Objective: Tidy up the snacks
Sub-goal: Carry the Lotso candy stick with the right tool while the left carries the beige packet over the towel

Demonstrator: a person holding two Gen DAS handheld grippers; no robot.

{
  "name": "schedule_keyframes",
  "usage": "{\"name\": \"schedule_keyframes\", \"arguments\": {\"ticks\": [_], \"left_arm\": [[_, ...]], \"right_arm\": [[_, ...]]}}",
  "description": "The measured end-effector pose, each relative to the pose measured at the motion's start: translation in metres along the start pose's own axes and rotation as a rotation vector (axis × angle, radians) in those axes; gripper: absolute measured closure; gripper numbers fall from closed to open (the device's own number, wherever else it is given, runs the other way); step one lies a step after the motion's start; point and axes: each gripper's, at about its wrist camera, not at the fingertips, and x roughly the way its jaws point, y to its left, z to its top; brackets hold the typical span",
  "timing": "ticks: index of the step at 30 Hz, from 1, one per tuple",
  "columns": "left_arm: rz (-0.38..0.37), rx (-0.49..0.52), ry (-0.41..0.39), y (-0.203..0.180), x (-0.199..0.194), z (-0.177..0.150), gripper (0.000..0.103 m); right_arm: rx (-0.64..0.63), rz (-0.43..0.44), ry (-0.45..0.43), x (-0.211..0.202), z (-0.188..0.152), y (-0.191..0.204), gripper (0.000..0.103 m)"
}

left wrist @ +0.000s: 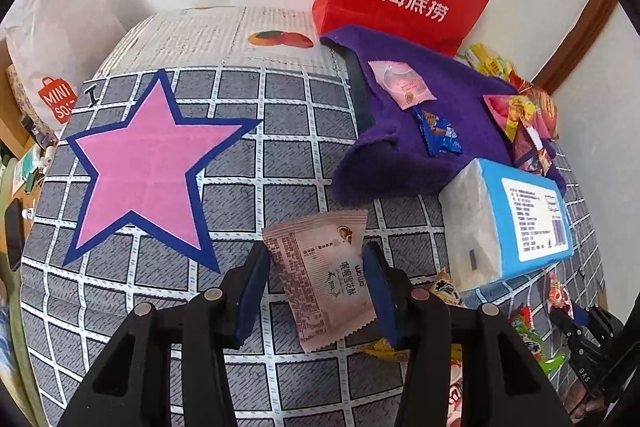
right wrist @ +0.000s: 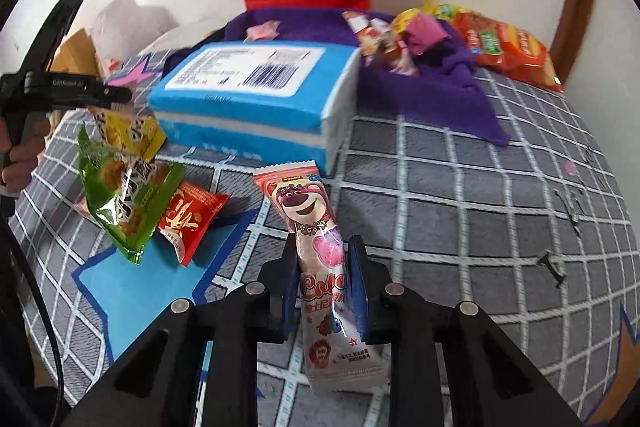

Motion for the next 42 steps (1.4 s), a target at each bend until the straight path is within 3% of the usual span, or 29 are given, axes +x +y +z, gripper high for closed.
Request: {"name": "schedule_keyframes", "arguments": {"ticks": [8,14,26,38,42], "left_arm": [[-0.058,0.016,-0.068,-0.014,-0.030,0.000,0.057],[-0.098,0.051,-0.112,-0.039,-0.056,0.010,0.057],[-0.157,0.113,-0.171,-0.084,-0.080,0.049,0.057],[-0.134,0.143,-0.209,-0.114,-0.064,0.113,0.057],[-0.161,0.115,-0.198,-0.117,-0.047,0.132,0.057]], "right_arm": [[0.094,-0.005,-0.044,-0.033,0.003,-0.014,0.080],[0.142,-0.025,-0.075,-0.054,0.027,-0.019,0.080],[0.134,-0.029,-0.170,-0.070,0.129,-0.024,0.080],[0.102,-0.013,-0.182,-0.035,0.221,-0.028,0.080],[0.094,0.007,-0.180,-0.016,0.246,-0.029,0.080]]}}
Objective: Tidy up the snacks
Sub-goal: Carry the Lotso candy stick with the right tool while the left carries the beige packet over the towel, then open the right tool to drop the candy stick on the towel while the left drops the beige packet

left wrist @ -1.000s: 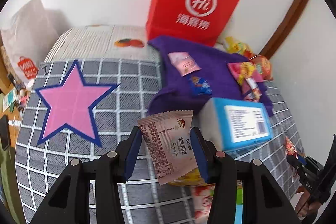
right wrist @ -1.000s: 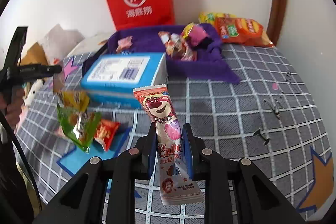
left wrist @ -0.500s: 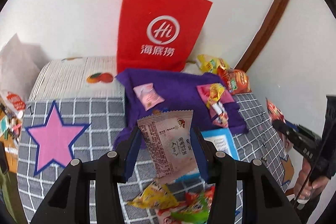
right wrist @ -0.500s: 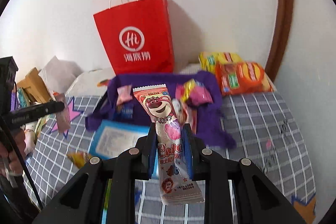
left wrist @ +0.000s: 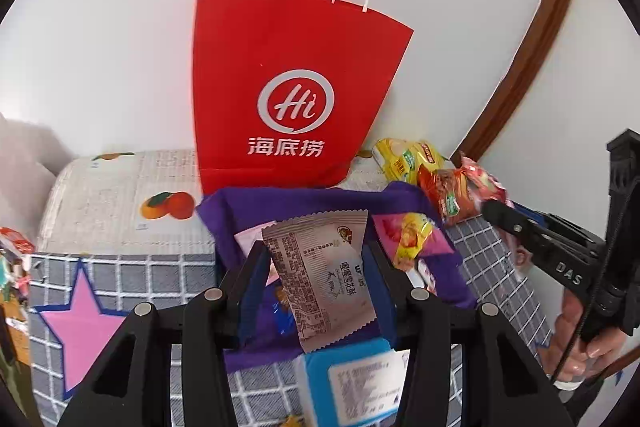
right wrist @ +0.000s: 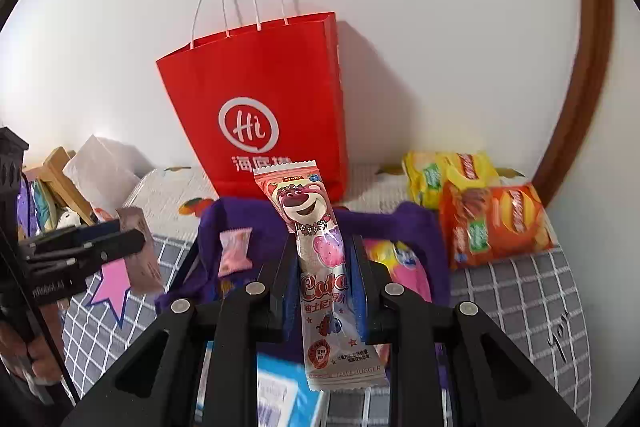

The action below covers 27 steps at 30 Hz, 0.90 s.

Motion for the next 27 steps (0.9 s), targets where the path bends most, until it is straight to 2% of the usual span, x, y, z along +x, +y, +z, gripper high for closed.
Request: {"name": "schedule_keyframes", "arguments": {"ticks": [4,8,12,19,27], "left_arm": [[0.001,-0.017,0.015,0.006,0.021,0.001,0.057],[0.013,-0.025,0.058,0.015,0.041,-0.004,0.057],[0.023,-0.041,0.078,0.023,0.050,-0.005,0.057],[0.032,-0.043,0.087,0.028,0.056,-0.006,0.057],[0.037,-0.037,0.105,0.024,0.065,-0.010,0.057]], "right_arm": [[-0.002,0.029,0.024,0.024,0.007,-0.004,0.080],[-0.009,0.050,0.058,0.049,-0.005,-0.013,0.080],[-0.024,0.049,0.150,0.075,-0.012,-0.021,0.080],[-0.020,0.072,0.239,0.090,-0.021,-0.039,0.080],[-0.047,0.059,0.298,0.106,-0.032,-0.038,0.080]]}}
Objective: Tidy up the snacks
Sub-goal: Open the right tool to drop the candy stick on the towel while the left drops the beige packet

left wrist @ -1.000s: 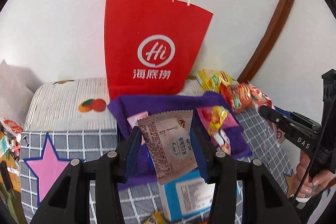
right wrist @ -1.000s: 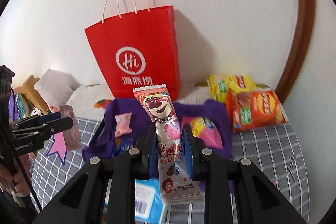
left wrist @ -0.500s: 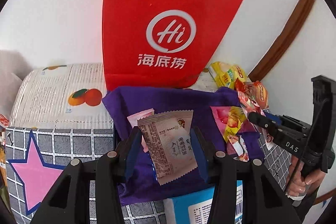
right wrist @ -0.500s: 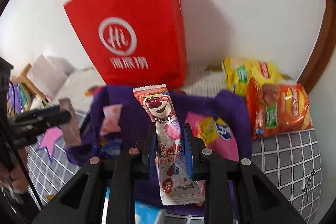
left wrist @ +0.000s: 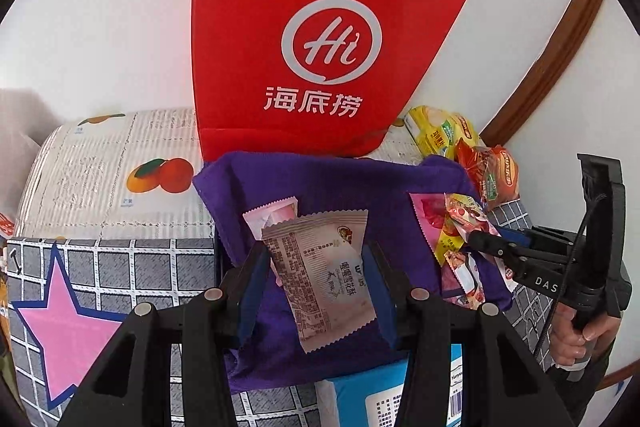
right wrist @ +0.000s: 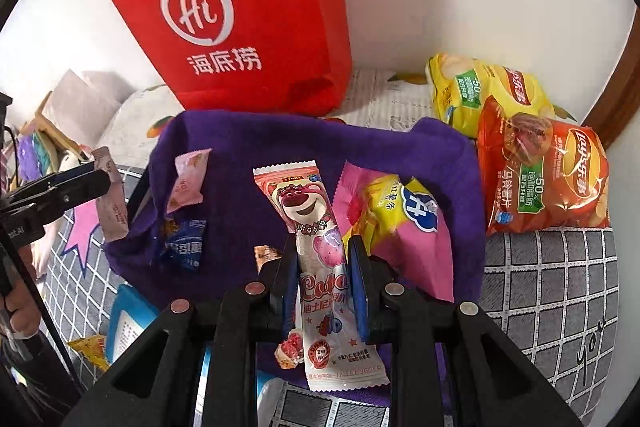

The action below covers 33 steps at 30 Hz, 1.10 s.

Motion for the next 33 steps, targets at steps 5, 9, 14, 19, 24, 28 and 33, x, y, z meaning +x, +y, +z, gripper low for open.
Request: {"name": "schedule_keyframes", "arguments": {"ticks": [5,9,14,19,24,28,33], "left_arm": [[-0.002,0.000,0.011,-0.001,0.004,-0.001,0.057],[0.000,-0.002,0.018,-0.001,0.008,-0.002,0.057],[0.007,-0.011,0.033,0.001,0.013,-0.003,0.057],[0.019,-0.014,0.044,0.002,0.017,-0.004,0.057],[0.036,-0.033,0.069,0.007,0.026,-0.005,0.057],[0.028,-0.034,0.091,0.006,0.033,-0.008,0.057],[0.027,-0.048,0.115,0.001,0.044,-0.013,0.057]], "right_arm": [[-0.002,-0.027,0.047,0.013,-0.001,-0.003,0.079],[0.018,-0.029,0.063,0.020,-0.001,-0.007,0.078],[0.006,-0.032,0.061,0.022,-0.001,-0.006,0.076],[-0.006,-0.043,0.066,0.018,-0.001,-0.004,0.070],[-0.031,-0.034,0.020,0.001,0.000,0.003,0.056],[-0.035,-0.014,-0.013,-0.013,0.002,0.007,0.056],[-0.038,-0.016,-0.058,-0.028,0.003,0.011,0.056]]}}
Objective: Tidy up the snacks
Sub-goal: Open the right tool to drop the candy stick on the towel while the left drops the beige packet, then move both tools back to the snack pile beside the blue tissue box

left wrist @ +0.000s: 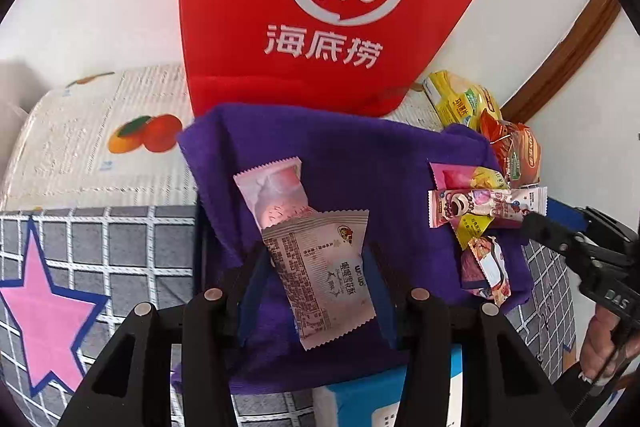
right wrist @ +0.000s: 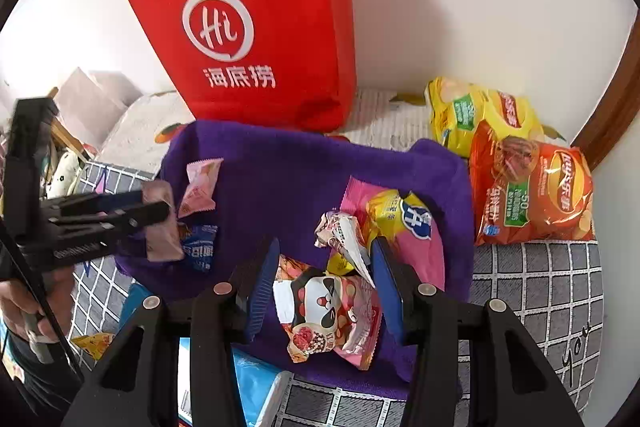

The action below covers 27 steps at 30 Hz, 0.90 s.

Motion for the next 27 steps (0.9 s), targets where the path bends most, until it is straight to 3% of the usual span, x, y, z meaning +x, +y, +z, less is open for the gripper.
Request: {"name": "schedule_keyframes", "arguments": {"ticks": [10,15,21,27], "left_arm": [[-0.023,-0.013,0.041,-0.008,0.014,-0.003,0.054],[-0.036,-0.015,0.003,-0.010,-0.002,0.000,0.045],[-0.028,0.009,-0.038,-0.016,-0.033,0.001,0.043],[0.014,0.039,-0.123,-0.024,-0.073,-0.003,0.035]], "right_arm": [[-0.017,-0.005,-0.037,-0.012,0.001,0.005,0.054],[-0.026,0.008,-0.054,-0.017,0.000,0.011,0.054],[-0.054,-0.018,-0.161,-0.039,-0.003,0.029,0.054],[-0.006,-0.048,-0.190,-0.059,-0.030,0.047,0.054]]}}
